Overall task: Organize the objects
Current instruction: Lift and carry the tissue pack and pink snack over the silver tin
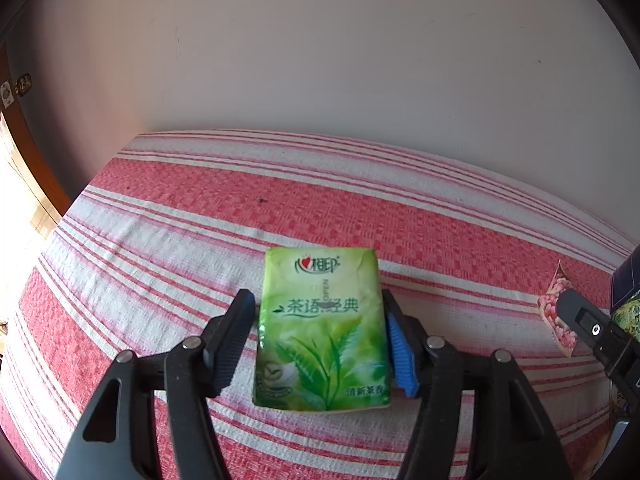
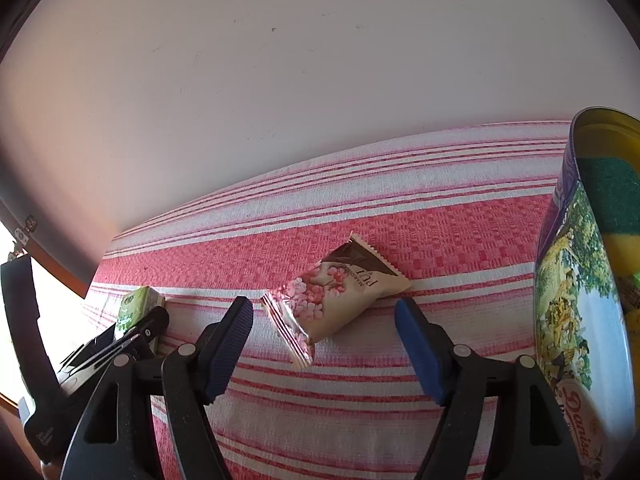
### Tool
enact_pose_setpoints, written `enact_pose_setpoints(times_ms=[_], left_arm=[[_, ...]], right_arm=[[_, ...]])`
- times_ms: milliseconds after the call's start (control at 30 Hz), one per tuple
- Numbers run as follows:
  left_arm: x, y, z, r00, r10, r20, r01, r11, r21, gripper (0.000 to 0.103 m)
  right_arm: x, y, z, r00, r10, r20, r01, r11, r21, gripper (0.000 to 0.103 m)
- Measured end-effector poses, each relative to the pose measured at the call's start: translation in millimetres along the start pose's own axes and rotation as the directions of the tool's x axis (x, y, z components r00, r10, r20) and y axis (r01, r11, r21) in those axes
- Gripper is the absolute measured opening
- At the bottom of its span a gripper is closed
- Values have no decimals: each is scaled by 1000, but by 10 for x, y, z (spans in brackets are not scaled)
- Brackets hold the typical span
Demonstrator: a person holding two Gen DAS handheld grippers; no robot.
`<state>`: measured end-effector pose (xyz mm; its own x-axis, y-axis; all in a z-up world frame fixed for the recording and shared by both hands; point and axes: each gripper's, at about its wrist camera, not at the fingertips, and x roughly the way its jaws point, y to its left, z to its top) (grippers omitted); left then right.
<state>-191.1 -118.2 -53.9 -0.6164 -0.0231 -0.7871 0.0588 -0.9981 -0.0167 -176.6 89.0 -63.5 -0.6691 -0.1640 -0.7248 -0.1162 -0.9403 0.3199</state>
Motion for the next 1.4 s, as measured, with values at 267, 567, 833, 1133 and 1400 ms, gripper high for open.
enact_pose_setpoints(times_ms=[267,567,833,1133,1400], left_arm=[[0,3,-3,1000,1,0,-1,1000,2,64],[-20,-3,-15,1000,-4,2,4,1000,-1,62],[-69,5,-29,1000,-27,11,27,1000,1,52],[-130,68,-63,999,-49,22,50,998,-44,52],[-220,64,-137,998,-50,47,51,998,-23,52]], right_arm=[[283,405,55,977,-214,11,213,965,-155,68],[197,266,68,993,-116,16,117,983,-144,41],[-131,149,7,992,-44,122,57,992,-110,41],[-450,173,-98,951,-61,304,108,984,-141,41],[-713,183,-165,911,-99,400,180,969,-170,41]])
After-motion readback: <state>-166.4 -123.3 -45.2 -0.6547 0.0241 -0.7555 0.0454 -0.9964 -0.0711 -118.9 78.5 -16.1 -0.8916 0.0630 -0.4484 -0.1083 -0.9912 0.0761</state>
